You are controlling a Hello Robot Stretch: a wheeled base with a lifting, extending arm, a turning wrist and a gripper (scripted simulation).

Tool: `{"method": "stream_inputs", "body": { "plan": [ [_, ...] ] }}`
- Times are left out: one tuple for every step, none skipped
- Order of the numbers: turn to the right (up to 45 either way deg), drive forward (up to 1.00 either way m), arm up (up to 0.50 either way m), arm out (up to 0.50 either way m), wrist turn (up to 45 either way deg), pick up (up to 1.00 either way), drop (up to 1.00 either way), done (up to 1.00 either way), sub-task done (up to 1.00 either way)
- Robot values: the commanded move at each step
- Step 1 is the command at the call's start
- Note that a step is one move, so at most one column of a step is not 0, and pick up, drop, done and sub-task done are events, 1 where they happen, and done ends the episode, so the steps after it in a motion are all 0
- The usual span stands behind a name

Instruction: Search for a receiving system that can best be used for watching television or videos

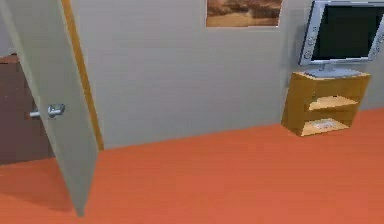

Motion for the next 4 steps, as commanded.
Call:
{"method": "stream_inputs", "body": {
  "plan": [
    [0.0, 0.85, 0.0, 0.0, 0.0, 0.0, 0.0, 0.0, 0.0],
    [27.0, 0.0, 0.0, 0.0, 0.0, 0.0, 0.0, 0.0, 0.0],
    [0.0, 0.3, 0.0, 0.0, 0.0, 0.0, 0.0, 0.0, 0.0],
    [18.0, 0.0, 0.0, 0.0, 0.0, 0.0, 0.0, 0.0, 0.0]
  ]
}}
